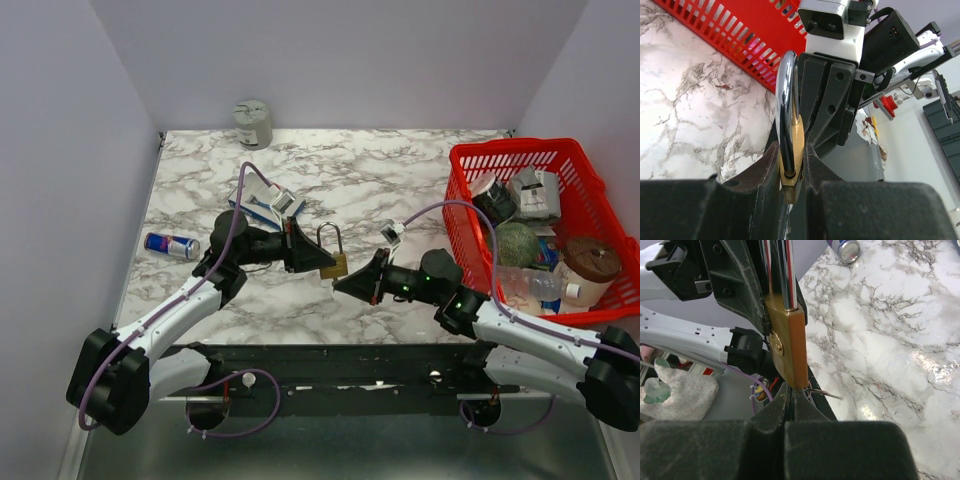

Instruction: Unlock with the key

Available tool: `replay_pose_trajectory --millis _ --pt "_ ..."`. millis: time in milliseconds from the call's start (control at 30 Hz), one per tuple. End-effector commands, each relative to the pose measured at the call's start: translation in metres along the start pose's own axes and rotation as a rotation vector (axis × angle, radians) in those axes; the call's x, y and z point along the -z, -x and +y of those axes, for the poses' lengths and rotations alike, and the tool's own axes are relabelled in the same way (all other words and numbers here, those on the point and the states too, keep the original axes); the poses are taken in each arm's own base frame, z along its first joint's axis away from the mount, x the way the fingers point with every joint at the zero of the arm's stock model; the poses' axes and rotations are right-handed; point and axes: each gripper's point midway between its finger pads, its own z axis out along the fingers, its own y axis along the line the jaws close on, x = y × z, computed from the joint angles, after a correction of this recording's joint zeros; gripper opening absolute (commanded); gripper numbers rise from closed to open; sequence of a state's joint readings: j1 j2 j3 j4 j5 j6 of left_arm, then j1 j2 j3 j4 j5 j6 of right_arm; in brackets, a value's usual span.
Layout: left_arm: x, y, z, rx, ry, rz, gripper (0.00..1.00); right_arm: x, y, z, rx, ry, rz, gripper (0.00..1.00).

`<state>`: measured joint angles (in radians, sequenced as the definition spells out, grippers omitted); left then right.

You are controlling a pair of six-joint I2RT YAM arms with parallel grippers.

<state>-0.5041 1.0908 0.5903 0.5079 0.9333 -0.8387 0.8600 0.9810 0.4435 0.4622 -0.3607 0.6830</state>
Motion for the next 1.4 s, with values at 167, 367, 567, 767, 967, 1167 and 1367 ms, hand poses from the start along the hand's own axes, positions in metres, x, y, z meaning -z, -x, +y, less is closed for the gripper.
replay_pose_trajectory --millis 167,367,567,767,967,1167,1367 --pt "-0.005 -0.023 -0.017 -0.055 -0.077 0.092 0.00 0.001 0.033 0.008 0.045 -0.008 -0.119 0.01" --pt "-0.008 -0.040 -0.020 -0.041 -0.089 0.139 0.00 0.004 0.045 0.013 0.076 -0.015 -0.153 0.01" --pt "-0.011 -0.048 -0.024 -0.043 -0.098 0.168 0.00 0.009 0.059 0.019 0.090 -0.011 -0.195 0.01" --pt "-0.010 -0.049 -0.032 -0.054 -0.134 0.169 0.00 0.016 0.072 0.028 0.088 0.019 -0.240 0.01" --pt "-0.008 -0.048 -0.047 -0.064 -0.212 0.173 0.00 0.022 0.083 0.045 0.074 0.111 -0.270 0.01" --pt "-0.006 -0.051 -0.055 -0.073 -0.249 0.189 0.00 0.033 0.091 0.063 0.072 0.208 -0.303 0.01" --pt "-0.006 -0.057 -0.062 -0.076 -0.280 0.212 0.00 0.041 0.097 0.071 0.071 0.244 -0.324 0.01"
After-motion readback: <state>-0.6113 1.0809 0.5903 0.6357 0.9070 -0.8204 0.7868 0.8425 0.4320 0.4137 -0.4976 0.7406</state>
